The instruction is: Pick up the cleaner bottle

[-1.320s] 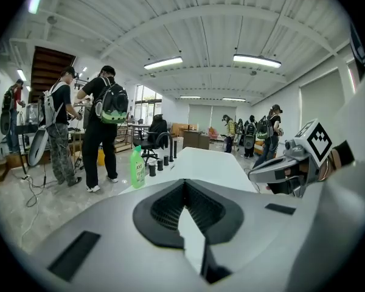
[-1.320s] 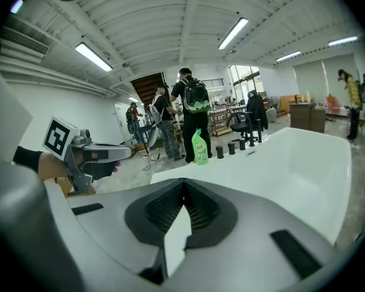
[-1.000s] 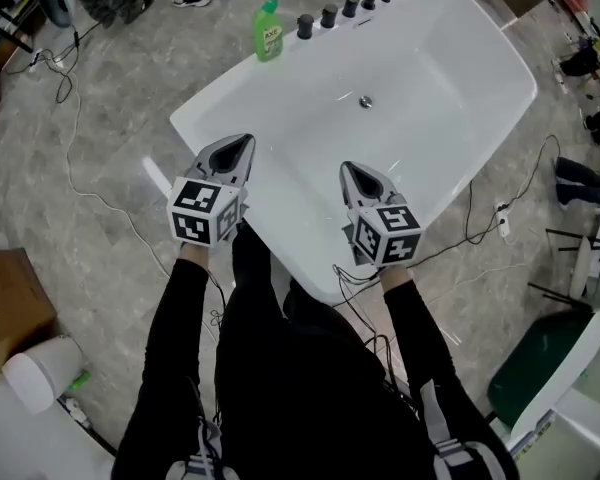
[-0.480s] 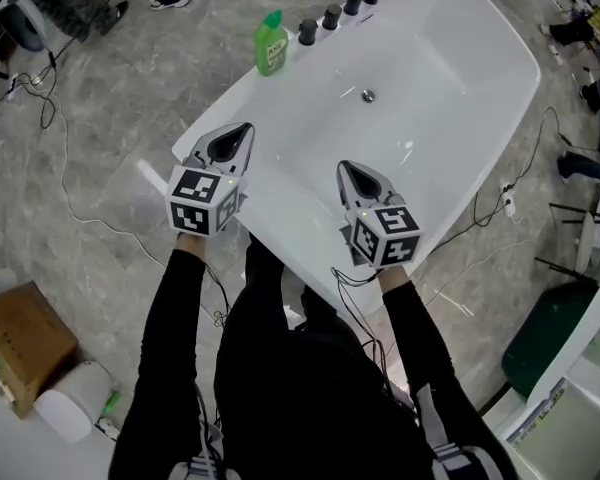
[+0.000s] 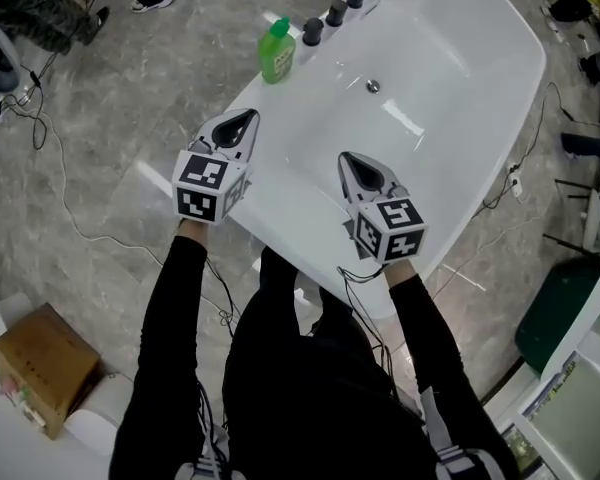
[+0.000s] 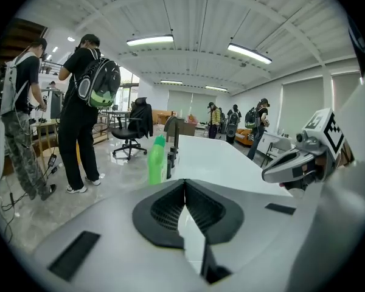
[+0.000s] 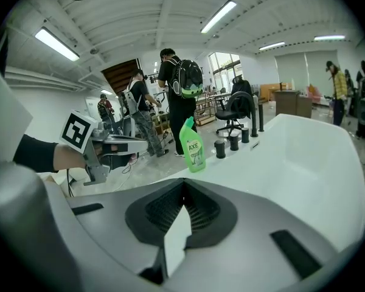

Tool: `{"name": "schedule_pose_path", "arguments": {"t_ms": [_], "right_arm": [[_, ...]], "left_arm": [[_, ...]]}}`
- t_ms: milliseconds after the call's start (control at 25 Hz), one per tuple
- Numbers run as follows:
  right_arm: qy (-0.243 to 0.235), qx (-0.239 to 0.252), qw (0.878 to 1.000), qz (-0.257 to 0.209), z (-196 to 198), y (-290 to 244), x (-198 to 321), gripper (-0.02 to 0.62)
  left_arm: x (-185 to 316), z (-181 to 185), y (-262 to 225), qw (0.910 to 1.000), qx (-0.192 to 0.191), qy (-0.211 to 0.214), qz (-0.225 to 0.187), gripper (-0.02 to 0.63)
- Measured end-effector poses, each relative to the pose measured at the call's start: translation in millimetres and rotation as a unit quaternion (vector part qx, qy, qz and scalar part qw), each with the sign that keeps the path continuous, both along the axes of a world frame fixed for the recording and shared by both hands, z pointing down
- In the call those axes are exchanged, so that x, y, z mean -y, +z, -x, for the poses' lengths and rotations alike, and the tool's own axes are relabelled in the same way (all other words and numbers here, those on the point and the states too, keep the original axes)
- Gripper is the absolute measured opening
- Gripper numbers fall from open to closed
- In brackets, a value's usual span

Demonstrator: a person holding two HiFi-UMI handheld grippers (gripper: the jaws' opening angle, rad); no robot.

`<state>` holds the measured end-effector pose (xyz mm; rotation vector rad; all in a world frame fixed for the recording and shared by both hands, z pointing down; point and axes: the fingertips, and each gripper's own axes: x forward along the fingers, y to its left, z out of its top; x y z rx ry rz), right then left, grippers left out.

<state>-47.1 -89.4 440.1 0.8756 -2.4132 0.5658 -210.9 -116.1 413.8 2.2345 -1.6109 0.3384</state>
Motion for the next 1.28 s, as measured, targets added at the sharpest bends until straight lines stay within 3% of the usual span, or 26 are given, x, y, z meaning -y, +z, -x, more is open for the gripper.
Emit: {"name": "schedule_pose_path", "arguments": {"t_ms": [400, 960, 1280], "right_arm": [[0.007, -0.007, 1.0, 0.003, 38, 15, 44, 0.001], [0.009, -0.013, 1.0, 0.017, 73, 44, 83, 0.001], [0.008, -0.015, 1.0, 0.023, 81, 57, 94, 0.002]], "left_arm": [[42, 23, 28, 0.9994, -0.008, 0.025, 0.021, 0.008], [86, 19, 77, 0.9968, -0.008, 0.059, 0.053, 0.009], [99, 19, 101, 0.9958, 0.0, 0.063, 0.066, 0.084]]}}
